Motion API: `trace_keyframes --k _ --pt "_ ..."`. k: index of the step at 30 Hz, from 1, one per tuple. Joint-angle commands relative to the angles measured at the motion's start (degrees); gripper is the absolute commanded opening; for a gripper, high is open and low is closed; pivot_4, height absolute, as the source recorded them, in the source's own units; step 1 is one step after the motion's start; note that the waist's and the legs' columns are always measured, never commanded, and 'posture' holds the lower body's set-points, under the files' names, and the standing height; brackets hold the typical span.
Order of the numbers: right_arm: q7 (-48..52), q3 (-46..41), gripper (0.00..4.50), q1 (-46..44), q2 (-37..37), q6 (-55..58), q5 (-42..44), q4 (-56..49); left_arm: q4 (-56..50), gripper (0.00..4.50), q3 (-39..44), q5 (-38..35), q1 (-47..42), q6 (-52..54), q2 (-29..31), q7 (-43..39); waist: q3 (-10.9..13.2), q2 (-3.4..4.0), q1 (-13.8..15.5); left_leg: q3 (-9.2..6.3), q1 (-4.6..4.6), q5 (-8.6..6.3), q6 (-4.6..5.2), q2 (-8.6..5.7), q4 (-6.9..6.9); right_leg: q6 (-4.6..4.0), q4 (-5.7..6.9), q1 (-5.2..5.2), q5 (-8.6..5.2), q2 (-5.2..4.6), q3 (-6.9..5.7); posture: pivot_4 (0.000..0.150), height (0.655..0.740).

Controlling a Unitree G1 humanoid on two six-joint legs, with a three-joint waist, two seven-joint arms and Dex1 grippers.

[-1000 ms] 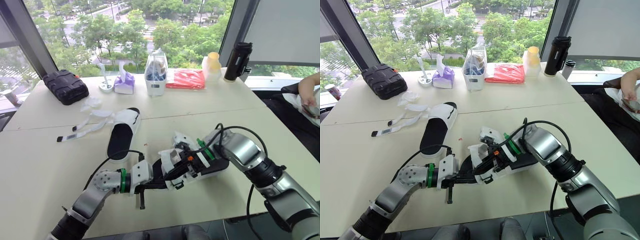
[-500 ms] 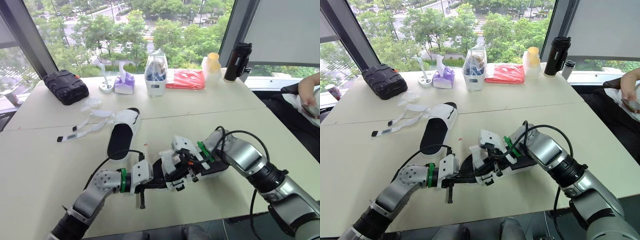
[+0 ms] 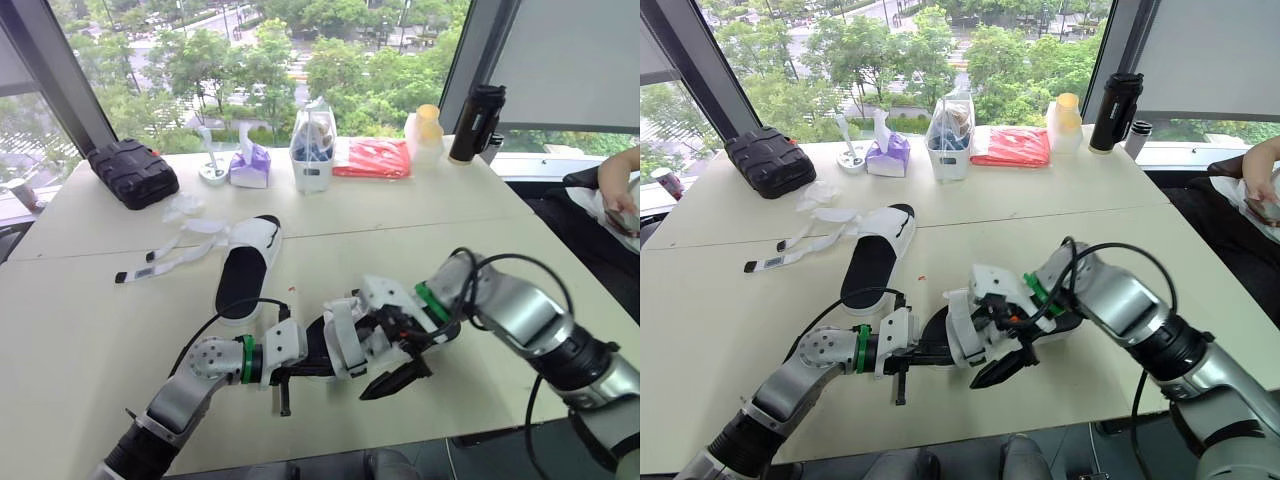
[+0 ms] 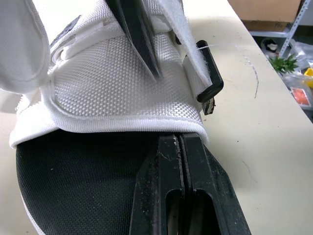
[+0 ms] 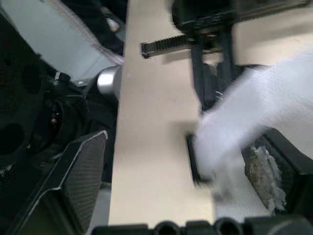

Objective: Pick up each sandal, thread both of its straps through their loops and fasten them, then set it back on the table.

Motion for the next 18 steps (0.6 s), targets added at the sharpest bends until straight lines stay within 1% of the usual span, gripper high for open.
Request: trace_keyframes --k 1,5,10,12,14,16,18 --pt "-0.1 -4.5 4.47 -1.8 -1.9 2.1 2.7 -2.5 3.5 0.0 -2.2 2.9 1.1 1.7 0.3 0.0 0.0 0.0 0.0 0.0 0.0 0.0 0.0 0.0 0.0 -0.03 -0.01 0.0 -0.02 0.0 0.0 0.15 0.74" --pt "-0.3 -10.8 4.47 1.1 -8.1 5.8 6.4 -7.0 3.9 0.0 -2.1 2.9 1.1 1.4 0.2 -0.2 0.0 0.01 0.2 -0.01 -0.05 0.0 0.0 0.01 -0.01 -0.11 -0.03 -0.02 -0.08 0.0 -0.02 0.15 0.74" --pt "-2.9 -17.3 4.47 7.0 -11.9 12.2 12.7 -10.8 3.9 0.0 -1.9 2.8 1.5 1.1 0.1 -0.2 0.0 -0.01 0.1 0.03 -0.06 -0.03 0.05 0.02 -0.01 -0.09 -0.1 -0.01 -0.07 -0.01 -0.02 0.15 0.74" --pt "-4.6 -20.4 4.47 10.7 -12.8 14.8 15.2 -11.5 3.9 0.0 -1.8 2.7 1.7 1.1 0.0 -0.2 0.1 -0.03 0.2 0.02 -0.07 -0.03 0.05 0.04 -0.01 -0.11 -0.1 -0.01 -0.09 -0.01 -0.02 0.15 0.74" --pt "-6.6 -22.1 4.47 15.7 -13.3 15.2 15.8 -12.0 3.9 0.0 -1.8 2.8 1.8 1.0 0.0 -0.3 0.1 -0.04 0.3 0.04 -0.06 -0.03 0.05 0.04 -0.01 -0.1 -0.1 0.0 -0.09 -0.01 -0.02 0.15 0.74" --pt "-8.6 -23.0 4.47 18.9 -12.9 15.7 16.6 -12.1 3.9 0.0 -1.8 2.8 1.9 0.9 0.0 -0.3 0.1 -0.05 0.2 0.05 -0.06 -0.04 0.06 0.05 -0.01 -0.08 -0.11 0.0 -0.1 -0.01 -0.02 0.15 0.74" --pt "-11.2 -22.1 4.47 22.9 -11.8 14.3 15.7 -12.0 3.8 0.0 -1.9 2.9 1.9 0.8 0.1 -0.5 0.1 -0.06 0.2 0.08 -0.05 -0.04 0.06 0.05 -0.01 -0.07 -0.1 0.0 -0.1 -0.01 -0.01 0.15 0.74"
